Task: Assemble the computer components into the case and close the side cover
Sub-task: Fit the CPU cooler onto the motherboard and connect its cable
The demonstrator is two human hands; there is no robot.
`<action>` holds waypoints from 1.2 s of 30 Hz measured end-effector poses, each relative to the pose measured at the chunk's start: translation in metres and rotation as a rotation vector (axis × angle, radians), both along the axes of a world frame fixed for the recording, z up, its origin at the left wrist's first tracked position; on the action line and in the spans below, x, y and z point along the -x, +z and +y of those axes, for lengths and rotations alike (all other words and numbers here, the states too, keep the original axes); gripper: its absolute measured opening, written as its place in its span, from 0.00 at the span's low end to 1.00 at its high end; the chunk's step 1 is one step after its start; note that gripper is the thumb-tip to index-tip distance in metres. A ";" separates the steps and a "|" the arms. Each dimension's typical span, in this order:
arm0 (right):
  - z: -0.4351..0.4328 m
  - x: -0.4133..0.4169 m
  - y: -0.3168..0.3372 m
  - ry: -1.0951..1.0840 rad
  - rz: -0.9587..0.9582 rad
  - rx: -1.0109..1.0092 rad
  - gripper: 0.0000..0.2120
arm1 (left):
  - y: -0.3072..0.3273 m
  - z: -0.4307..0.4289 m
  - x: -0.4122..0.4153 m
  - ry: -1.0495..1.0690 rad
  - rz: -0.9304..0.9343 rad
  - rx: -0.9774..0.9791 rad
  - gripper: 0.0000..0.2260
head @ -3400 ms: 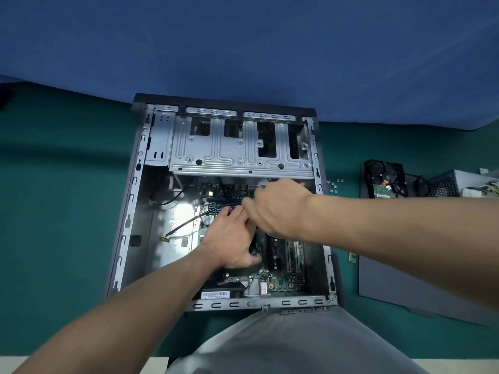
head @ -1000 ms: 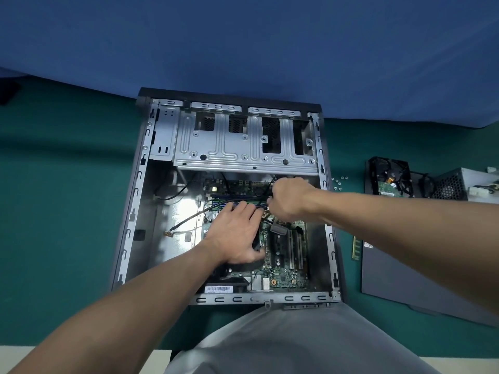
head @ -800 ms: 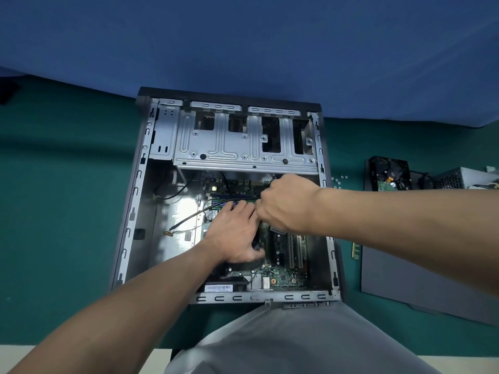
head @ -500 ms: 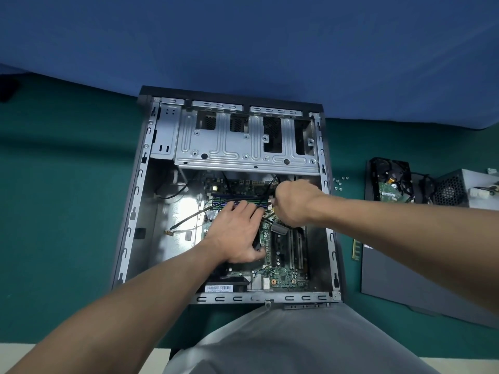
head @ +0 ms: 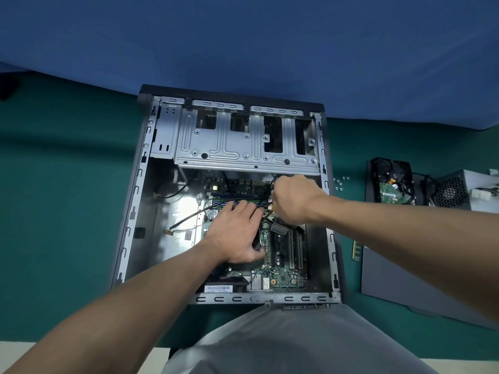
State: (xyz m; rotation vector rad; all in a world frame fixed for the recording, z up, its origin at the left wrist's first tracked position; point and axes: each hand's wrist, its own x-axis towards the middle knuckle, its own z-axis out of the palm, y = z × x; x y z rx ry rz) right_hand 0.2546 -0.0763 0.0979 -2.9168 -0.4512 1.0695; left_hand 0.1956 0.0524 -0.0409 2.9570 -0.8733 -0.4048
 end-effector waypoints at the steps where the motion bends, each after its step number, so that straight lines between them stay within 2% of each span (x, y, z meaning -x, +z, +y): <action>1: 0.000 -0.002 0.000 0.011 0.040 0.015 0.09 | 0.000 0.000 0.000 -0.002 0.002 0.001 0.40; 2: 0.000 -0.003 0.003 0.069 0.084 0.036 0.08 | 0.000 0.001 0.000 -0.002 -0.001 0.002 0.40; 4: 0.001 0.001 0.014 0.301 0.103 0.098 0.12 | 0.000 0.001 0.001 0.000 -0.009 0.002 0.40; 7: -0.003 0.007 0.018 0.958 -0.263 0.166 0.10 | -0.002 0.000 0.001 -0.001 -0.007 -0.001 0.38; 8: -0.004 0.008 0.017 1.078 -0.334 0.137 0.12 | -0.002 -0.001 0.002 0.003 -0.004 0.002 0.37; 9: -0.004 0.008 0.016 1.107 -0.343 0.114 0.13 | -0.003 -0.001 0.001 0.005 -0.005 0.006 0.37; 11: -0.001 0.010 0.015 0.967 -0.289 0.090 0.11 | -0.003 -0.001 0.001 0.004 -0.011 0.008 0.36; 12: 0.000 0.010 0.012 0.816 -0.251 0.072 0.10 | -0.002 -0.001 0.001 0.003 -0.010 0.007 0.37; 15: 0.005 0.003 0.005 0.163 -0.072 0.012 0.13 | -0.002 -0.001 0.000 0.007 -0.013 -0.001 0.39; 16: 0.007 -0.002 0.003 0.023 -0.011 0.000 0.12 | -0.002 -0.001 0.000 0.005 -0.014 -0.001 0.39; 17: 0.008 -0.005 0.003 -0.011 0.040 -0.001 0.11 | -0.001 0.000 0.000 0.003 -0.012 0.003 0.39; 19: 0.008 -0.004 0.008 0.081 0.130 0.042 0.06 | -0.002 0.000 0.000 -0.002 -0.019 0.012 0.38; 20: 0.008 0.000 0.012 0.189 0.132 0.082 0.08 | -0.002 0.000 0.000 -0.002 -0.025 0.016 0.38; 21: 0.007 0.004 0.015 0.349 0.054 0.120 0.11 | -0.002 0.000 0.000 0.000 -0.026 0.019 0.37; 23: 0.003 0.009 0.016 0.772 -0.219 0.175 0.09 | -0.003 -0.001 0.001 0.000 -0.013 0.007 0.38; 25: 0.002 0.013 0.014 1.018 -0.337 0.153 0.13 | -0.004 -0.001 0.001 0.002 0.001 -0.009 0.39; 26: 0.003 0.015 0.015 1.003 -0.331 0.149 0.13 | -0.004 -0.001 0.001 0.004 0.005 -0.008 0.40; 27: 0.004 0.017 0.014 0.888 -0.303 0.116 0.10 | -0.004 -0.001 0.001 0.006 0.005 0.000 0.40; 29: 0.009 0.016 0.011 0.443 -0.197 0.062 0.05 | -0.004 -0.001 0.001 0.006 -0.008 0.018 0.39; 31: 0.011 0.007 0.006 0.042 -0.065 0.039 0.08 | -0.005 0.000 0.000 0.003 -0.027 0.030 0.38; 32: 0.012 0.004 0.005 -0.008 -0.016 0.047 0.07 | -0.004 0.000 0.000 0.000 -0.021 0.029 0.38; 34: 0.014 0.006 0.011 0.120 0.023 0.122 0.03 | -0.004 0.000 0.000 0.002 -0.009 0.018 0.40; 36: 0.015 0.016 0.017 0.425 -0.080 0.219 0.13 | -0.003 0.000 0.000 0.007 0.007 0.002 0.41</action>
